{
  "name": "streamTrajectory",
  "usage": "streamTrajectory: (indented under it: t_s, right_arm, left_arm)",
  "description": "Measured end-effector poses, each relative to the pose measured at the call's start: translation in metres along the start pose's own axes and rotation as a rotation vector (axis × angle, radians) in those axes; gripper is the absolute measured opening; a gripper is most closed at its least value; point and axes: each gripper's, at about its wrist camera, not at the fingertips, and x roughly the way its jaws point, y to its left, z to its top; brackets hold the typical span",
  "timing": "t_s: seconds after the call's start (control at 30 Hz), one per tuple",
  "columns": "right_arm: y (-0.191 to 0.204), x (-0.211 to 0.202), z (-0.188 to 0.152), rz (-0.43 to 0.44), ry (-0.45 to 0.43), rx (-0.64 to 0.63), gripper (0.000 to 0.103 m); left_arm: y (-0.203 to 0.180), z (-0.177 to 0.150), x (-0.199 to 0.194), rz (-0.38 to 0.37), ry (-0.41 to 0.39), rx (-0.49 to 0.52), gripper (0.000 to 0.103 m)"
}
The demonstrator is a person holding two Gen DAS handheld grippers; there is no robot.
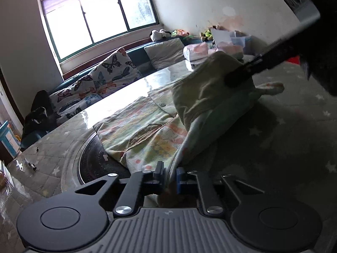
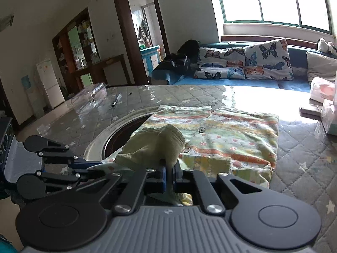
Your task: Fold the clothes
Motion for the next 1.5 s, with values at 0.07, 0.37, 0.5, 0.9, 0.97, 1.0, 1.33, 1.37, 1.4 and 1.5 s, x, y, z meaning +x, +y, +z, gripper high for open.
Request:
streamTrajectory:
  t_s: [0.07, 0.37, 0.5, 0.9, 0.97, 1.0, 1.33, 1.37, 1.4, 1.5]
  right_arm:
    - [0.002, -0.008, -0.001, 0.003, -0.012, -0.005, 0.004]
    - [0.023, -0.068, -0.008, 0.067, -0.029, -0.051, 0.004]
    - [0.039, -0.098, -0.015, 0.117, -0.016, -0.071, 0.004]
    - [0.027, -0.083, 0.027, 0.081, -0.033, -0.098, 0.003]
    - [0.02, -0.071, 0.042, 0.065, -0.038, -0.11, 0.003]
    - [0.015, -0.064, 0.05, 0.056, -0.039, -0.114, 0.003]
    - [-0.04, 0.044, 0.097, -0.046, 0.017, -0.054, 0.003]
    - [-0.045, 0.056, 0.097, -0.058, 0.025, -0.045, 0.003]
    - [-0.049, 0.066, 0.094, -0.07, 0.03, -0.03, 0.003]
    - [-0.062, 0.092, 0.084, -0.091, 0.052, 0.01, 0.008]
  left_arm:
    - [0.0, 0.001, -0.008, -0.007, -0.014, 0.0, 0.009]
    - [-0.014, 0.0, -0.06, -0.067, -0.05, -0.03, 0.007]
    - [-0.022, -0.005, -0.095, -0.084, -0.064, -0.047, 0.007]
    - [0.002, 0.019, -0.081, -0.053, -0.087, -0.113, 0.007]
    - [0.014, 0.031, -0.068, -0.048, -0.089, -0.139, 0.007]
    - [0.02, 0.038, -0.059, -0.04, -0.088, -0.147, 0.007]
    - [0.076, 0.068, 0.054, -0.009, 0.039, -0.237, 0.008]
    - [0.08, 0.067, 0.066, -0.009, 0.062, -0.246, 0.008]
    - [0.084, 0.066, 0.078, -0.008, 0.084, -0.255, 0.008]
    - [0.087, 0.058, 0.101, -0.003, 0.136, -0.271, 0.009]
